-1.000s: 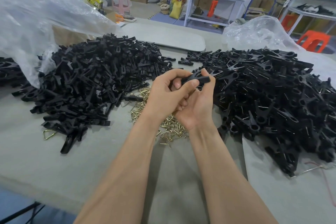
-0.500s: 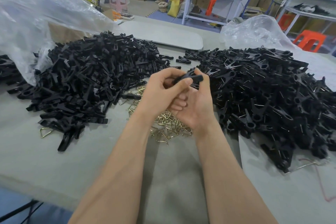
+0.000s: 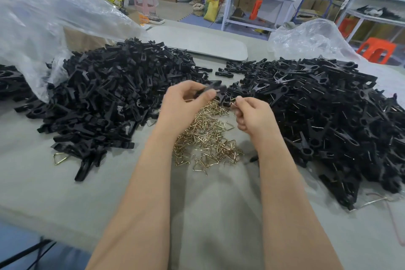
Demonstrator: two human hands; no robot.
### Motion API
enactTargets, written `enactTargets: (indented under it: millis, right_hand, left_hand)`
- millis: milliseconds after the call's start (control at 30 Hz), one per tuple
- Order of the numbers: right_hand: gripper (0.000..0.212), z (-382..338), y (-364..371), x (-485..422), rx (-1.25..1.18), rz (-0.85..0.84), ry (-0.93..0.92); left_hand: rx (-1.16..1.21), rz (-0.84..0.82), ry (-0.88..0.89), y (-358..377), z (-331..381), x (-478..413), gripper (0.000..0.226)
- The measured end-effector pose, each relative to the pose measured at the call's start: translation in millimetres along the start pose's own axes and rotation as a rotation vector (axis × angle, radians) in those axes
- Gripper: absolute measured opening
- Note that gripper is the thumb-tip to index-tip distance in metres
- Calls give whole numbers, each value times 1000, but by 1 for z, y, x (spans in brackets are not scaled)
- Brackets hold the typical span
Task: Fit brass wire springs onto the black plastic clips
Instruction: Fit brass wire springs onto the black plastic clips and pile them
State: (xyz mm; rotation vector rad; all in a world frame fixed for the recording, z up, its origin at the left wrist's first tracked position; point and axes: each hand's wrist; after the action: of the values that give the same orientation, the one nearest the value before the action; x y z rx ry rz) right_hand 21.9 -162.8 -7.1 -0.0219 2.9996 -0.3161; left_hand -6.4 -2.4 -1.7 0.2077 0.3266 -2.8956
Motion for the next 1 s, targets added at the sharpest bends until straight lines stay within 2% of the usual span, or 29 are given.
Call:
enactTargets:
  millis: [100,133,200,267,300,400,467,533,667,800,933,1000]
  right_hand:
    - [15,-2,9,4,315,-69,-4]
    - [17,-2,14,6,385,-111,16]
    - [37,-6,20,10,517,-123,1]
    - [44,-14,21,14,585,-113,-85]
    - [45,-18,23,17,600,-171,-118]
    - [39,-25,44,30,748,-551,-159]
    - [31,-23,62,37,825,-645,-207]
    - [27,-19,72,39,827,-593,-243]
    - [17,-11,69,35,763,-372,-258]
    - [4,-10,50,23,532,-180,-179]
    - [13,-13,33,16,145,-122,-83]
    - [10,-11,30,15,136,-134,-73]
  left_hand:
    - [451,123,-162,-4,1,-2,7]
    - [609,135,-213,-5,1,-3,7]
    - [806,146,-265,-5,-1,-5,8]
    - [873,160,-288,-6,-3,-6,8]
    - [895,168,-307,-5,-4,-7,10]
    - [985,199,-381,-5,-6,-9,18]
    - [1030,238,-410,-7,-7,-10,18]
    - [1038,286,-417,-7,-7,-10,15]
    - [1032,348,-394,-7,-7,-10,9]
    - [943,317,-373,-5,-9,-11,11]
    - [689,304,-294,2,-7,-11,7]
    - [633,260,-263,5,-7,-9,6]
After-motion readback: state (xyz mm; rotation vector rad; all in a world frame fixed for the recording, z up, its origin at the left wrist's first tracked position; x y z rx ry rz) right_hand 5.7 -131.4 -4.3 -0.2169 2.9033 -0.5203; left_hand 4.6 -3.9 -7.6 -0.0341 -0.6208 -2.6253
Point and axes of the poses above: each hand's wrist, its own x-axis away from the middle knuckle, its own y-axis out of the palm, z = x × y, and after that the axes turned 7 degrees about -y, right-handed
